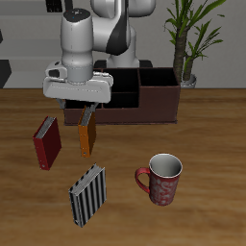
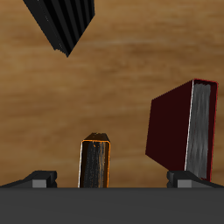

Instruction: Place the orange book into the back desk caddy's left compartment

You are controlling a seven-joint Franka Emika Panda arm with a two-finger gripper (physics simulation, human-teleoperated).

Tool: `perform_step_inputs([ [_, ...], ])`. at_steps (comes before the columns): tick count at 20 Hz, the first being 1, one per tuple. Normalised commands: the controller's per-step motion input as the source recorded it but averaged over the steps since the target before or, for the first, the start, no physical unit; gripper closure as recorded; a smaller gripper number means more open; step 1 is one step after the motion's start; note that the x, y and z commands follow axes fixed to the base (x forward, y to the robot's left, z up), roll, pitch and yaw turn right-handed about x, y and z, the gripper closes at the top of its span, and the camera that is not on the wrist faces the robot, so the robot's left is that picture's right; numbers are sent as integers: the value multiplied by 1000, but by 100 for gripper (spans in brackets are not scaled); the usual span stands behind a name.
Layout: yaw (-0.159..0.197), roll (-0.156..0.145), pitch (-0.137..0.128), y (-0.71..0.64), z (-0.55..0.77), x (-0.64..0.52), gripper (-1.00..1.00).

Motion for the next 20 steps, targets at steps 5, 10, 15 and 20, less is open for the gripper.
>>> perform_step_inputs([
  [5, -13, 16, 6, 63, -206, -61, -100],
  [10, -8, -7, 14, -11, -151, 17, -100],
  [15, 7, -4, 21, -20, -182, 25, -100],
  [20, -9, 0, 28, -30, -192, 30, -100],
])
